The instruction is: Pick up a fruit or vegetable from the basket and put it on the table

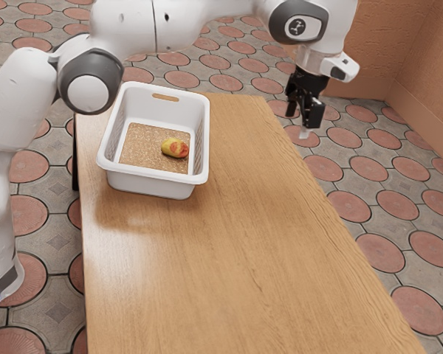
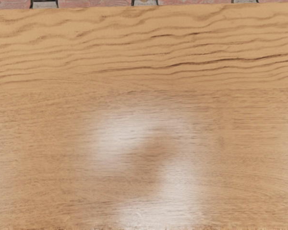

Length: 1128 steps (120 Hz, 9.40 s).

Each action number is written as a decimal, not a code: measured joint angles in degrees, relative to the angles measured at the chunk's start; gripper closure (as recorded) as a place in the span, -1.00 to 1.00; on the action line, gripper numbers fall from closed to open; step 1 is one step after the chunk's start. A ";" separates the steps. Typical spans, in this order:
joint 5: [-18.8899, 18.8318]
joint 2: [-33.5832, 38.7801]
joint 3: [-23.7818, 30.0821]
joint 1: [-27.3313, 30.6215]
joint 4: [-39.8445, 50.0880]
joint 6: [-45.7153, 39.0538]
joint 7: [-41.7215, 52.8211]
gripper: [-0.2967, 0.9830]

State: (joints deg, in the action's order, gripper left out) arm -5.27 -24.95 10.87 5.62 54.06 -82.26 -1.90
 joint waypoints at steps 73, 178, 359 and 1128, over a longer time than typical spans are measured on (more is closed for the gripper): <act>6.36 10.78 0.38 3.05 6.41 2.99 -0.78 -0.54; -1.44 54.26 -16.52 2.60 68.91 -8.97 -1.07 -0.54; -0.93 34.11 -25.31 2.19 58.40 -11.76 1.50 -0.54; 0.42 21.55 12.26 1.57 44.76 -13.12 -3.45 -0.03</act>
State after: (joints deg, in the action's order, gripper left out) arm -4.85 -3.41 23.13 7.19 98.82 -95.37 -5.35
